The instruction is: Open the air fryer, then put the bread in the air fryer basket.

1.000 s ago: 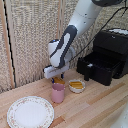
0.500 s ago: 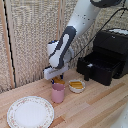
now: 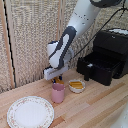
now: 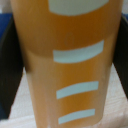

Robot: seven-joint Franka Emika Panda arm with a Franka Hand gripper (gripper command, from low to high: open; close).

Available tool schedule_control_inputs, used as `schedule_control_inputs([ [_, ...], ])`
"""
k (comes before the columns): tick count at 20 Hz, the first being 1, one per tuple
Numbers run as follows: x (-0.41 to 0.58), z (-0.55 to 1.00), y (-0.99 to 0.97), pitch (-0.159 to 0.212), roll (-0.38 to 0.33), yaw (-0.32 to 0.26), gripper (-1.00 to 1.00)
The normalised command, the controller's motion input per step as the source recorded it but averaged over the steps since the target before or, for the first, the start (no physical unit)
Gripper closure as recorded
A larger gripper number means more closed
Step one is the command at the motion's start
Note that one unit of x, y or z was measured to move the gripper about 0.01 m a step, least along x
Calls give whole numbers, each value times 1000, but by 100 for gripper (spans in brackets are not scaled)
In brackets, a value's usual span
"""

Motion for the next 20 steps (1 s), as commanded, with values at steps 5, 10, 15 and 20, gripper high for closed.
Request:
schedule_control_inputs([
  [5,-1,991,395,-69,0,-174,100],
  [10,-3,961,309,-95,-16,-261,100],
  [15,-87,913,-10,-6,-3,-289,100],
  [20,-22,773,-328,135,51,-264,100],
])
